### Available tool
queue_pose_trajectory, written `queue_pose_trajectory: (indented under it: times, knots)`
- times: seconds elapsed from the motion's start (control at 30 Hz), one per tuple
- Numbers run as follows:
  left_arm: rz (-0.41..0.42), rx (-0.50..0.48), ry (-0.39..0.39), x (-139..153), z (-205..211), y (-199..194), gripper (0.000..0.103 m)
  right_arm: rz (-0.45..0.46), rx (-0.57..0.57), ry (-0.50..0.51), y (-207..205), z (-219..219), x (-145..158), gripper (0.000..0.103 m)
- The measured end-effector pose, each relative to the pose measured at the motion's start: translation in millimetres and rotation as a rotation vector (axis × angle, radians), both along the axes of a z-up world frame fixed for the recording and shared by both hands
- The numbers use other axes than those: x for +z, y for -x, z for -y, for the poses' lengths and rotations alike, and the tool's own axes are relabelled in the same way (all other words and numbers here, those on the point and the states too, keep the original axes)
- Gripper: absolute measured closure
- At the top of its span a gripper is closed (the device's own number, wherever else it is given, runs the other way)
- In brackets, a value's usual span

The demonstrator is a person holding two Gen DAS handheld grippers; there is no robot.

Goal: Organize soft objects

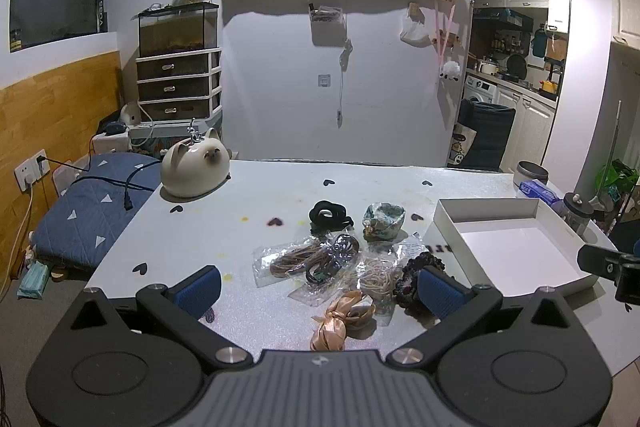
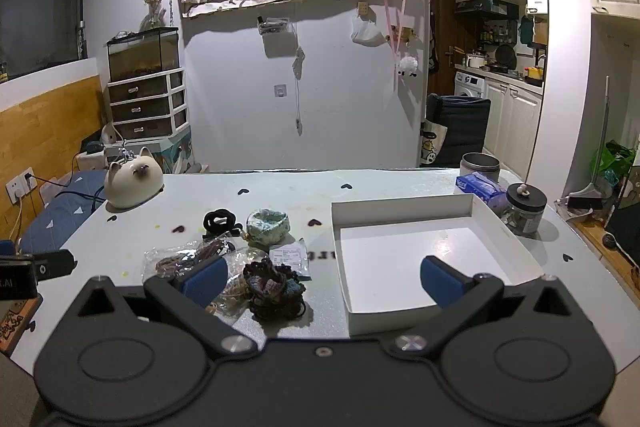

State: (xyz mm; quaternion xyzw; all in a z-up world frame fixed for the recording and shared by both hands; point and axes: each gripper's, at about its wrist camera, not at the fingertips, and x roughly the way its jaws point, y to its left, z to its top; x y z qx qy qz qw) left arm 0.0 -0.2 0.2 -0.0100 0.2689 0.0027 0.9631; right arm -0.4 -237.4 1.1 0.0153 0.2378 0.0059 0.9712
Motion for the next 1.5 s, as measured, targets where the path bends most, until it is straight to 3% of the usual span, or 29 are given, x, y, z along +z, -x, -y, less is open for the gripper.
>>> queue_pose_trajectory:
  times: [1.5]
  knots:
    - [-0.004,0.000,0.002,-0.1,-0.1,-0.4,0.000,-0.007,0.001,0.004,-3.9,-1.4,-1.5,0.000]
